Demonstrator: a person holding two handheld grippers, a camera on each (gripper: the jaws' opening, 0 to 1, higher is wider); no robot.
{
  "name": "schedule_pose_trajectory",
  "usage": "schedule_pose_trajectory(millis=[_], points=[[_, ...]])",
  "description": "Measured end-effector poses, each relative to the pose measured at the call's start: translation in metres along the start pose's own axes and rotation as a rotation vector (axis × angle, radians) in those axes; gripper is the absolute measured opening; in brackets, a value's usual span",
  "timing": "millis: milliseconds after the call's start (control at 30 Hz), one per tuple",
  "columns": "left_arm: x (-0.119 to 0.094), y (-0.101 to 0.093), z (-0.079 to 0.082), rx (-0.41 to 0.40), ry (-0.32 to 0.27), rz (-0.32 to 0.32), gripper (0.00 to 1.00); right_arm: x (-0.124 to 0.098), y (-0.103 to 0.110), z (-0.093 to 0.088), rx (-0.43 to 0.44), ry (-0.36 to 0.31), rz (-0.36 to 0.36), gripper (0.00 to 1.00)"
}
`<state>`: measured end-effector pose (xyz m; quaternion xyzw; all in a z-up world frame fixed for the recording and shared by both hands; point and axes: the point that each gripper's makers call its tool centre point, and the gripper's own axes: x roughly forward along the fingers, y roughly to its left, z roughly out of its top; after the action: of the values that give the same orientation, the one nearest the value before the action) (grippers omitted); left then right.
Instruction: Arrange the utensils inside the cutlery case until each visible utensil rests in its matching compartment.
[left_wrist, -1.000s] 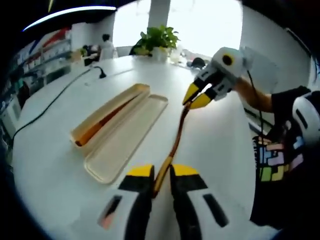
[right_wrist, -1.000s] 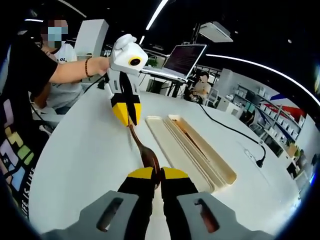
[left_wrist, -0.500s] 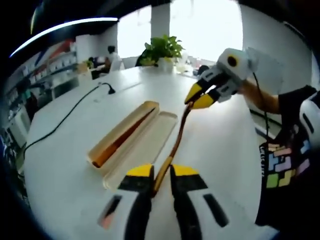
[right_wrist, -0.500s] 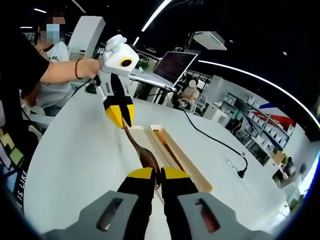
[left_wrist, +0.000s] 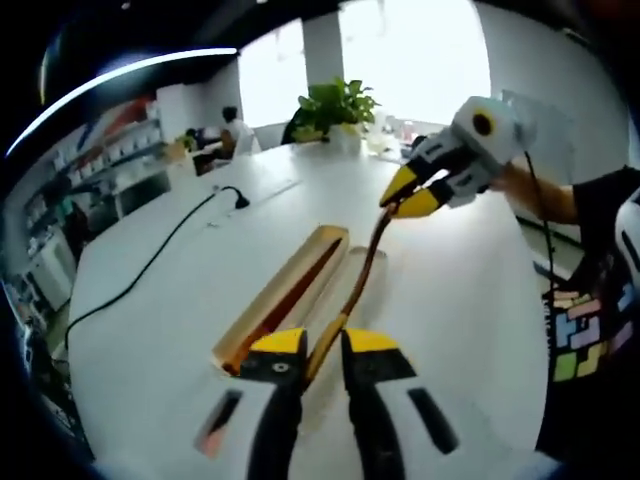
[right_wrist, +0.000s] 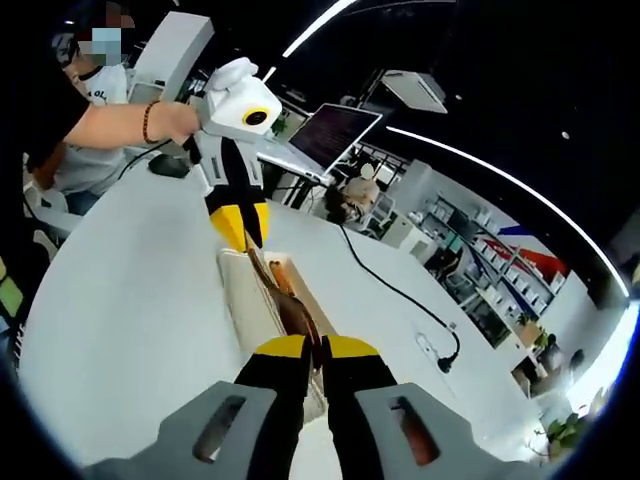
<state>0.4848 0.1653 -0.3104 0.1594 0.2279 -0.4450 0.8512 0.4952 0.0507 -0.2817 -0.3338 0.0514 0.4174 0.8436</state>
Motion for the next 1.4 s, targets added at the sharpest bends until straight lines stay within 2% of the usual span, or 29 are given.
schedule_pose_trajectory(millis=[333,433,500,733,867,967,1167,1300,1400], points=[[0.02,0.022,0.008,0.033,0.024,0.069,0.15,0.017,-0.019,-0.013,-0.011,0.041,-0.031,0.03],[0.026,0.029,0.006,0.036,0.044,0.084,0.15,0.026,-0.026,-0.017,-0.011,0.054,-0.027,0.03],[0.03,0.032,0.003,0.033,0.057,0.086,0.15,0.029,-0.023,-0.022,-0.007,0.064,-0.018,0.03],[0.039,0.036,-0.007,0.006,0.085,0.084,0.15,0.043,-0.027,-0.034,0.031,0.089,0.055,0.03],[0.042,0.043,-0.007,-0.019,0.081,0.09,0.15,0.047,-0.027,-0.037,0.12,0.08,0.093,0.03],[0.045,0.038,-0.009,-0.017,0.086,0.09,0.15,0.055,-0.029,-0.045,0.135,0.089,0.115,0.03],[0.049,0.049,-0.012,-0.013,0.096,0.093,0.15,0.056,-0.018,-0.054,0.187,0.131,0.186,0.02],[0.047,0.053,-0.008,-0.048,0.074,0.091,0.13,0.055,-0.015,-0.057,0.177,0.169,0.223,0.03],[0.048,0.058,-0.006,-0.063,0.071,0.085,0.13,0.056,-0.014,-0.056,0.206,0.185,0.262,0.03]])
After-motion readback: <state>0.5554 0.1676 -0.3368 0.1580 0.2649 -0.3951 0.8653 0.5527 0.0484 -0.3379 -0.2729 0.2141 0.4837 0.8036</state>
